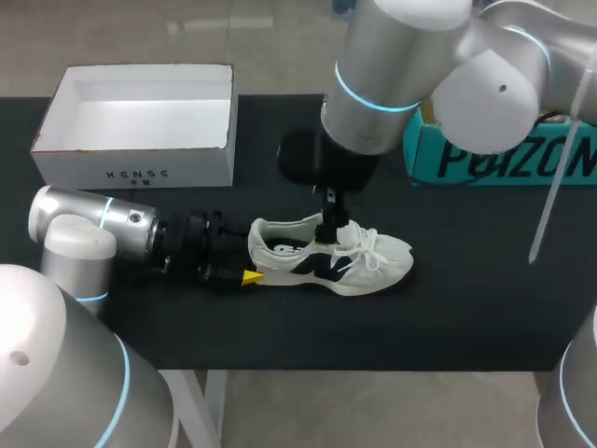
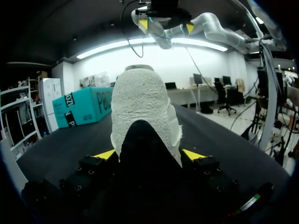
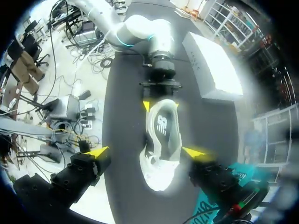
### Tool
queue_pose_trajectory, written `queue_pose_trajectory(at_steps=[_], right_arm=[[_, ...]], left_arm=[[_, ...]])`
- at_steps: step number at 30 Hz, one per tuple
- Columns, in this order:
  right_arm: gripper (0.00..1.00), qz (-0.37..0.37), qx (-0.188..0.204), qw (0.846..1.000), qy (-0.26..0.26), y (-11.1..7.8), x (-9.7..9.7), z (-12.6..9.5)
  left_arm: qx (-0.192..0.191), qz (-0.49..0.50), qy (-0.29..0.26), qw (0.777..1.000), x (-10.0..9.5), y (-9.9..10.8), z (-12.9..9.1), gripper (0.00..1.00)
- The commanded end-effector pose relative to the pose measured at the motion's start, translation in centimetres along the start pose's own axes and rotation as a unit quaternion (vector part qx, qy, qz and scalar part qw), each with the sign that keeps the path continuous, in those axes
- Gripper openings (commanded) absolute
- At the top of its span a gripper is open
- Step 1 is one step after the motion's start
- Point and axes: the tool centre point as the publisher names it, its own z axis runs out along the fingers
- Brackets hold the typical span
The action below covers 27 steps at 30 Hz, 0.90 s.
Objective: Take the shoe out of the shoebox, open the shoe tongue, remove and reinsert the insole, then place the shoe into the shoebox
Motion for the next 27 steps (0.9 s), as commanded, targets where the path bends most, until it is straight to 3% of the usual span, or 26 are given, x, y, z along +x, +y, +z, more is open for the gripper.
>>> queue_pose_trajectory(at_steps=[1,2,3,4,27], right_arm=[[0.72,-0.009,0.044,0.999,0.029,2.5,-0.9,1.6],[0.38,-0.003,0.048,0.998,0.03,2.5,-0.9,1.9],[0.13,0.0,0.052,0.998,0.03,2.5,-1.0,2.2],[0.0,0.002,0.053,0.998,0.03,2.5,-1.0,2.4],[0.0,0.024,0.066,0.997,0.029,-0.9,-2.9,8.2]], left_arm=[[-0.001,0.001,-0.001,1.0,0.1,0.0,0.1,0.0],[-0.001,0.001,-0.001,1.0,0.1,0.0,0.1,0.0],[-0.001,0.001,-0.001,1.0,0.1,0.0,0.1,0.0],[-0.001,0.001,-0.001,1.0,0.1,0.0,0.1,0.0],[-0.001,0.001,-0.001,1.0,0.1,0.0,0.1,0.0]])
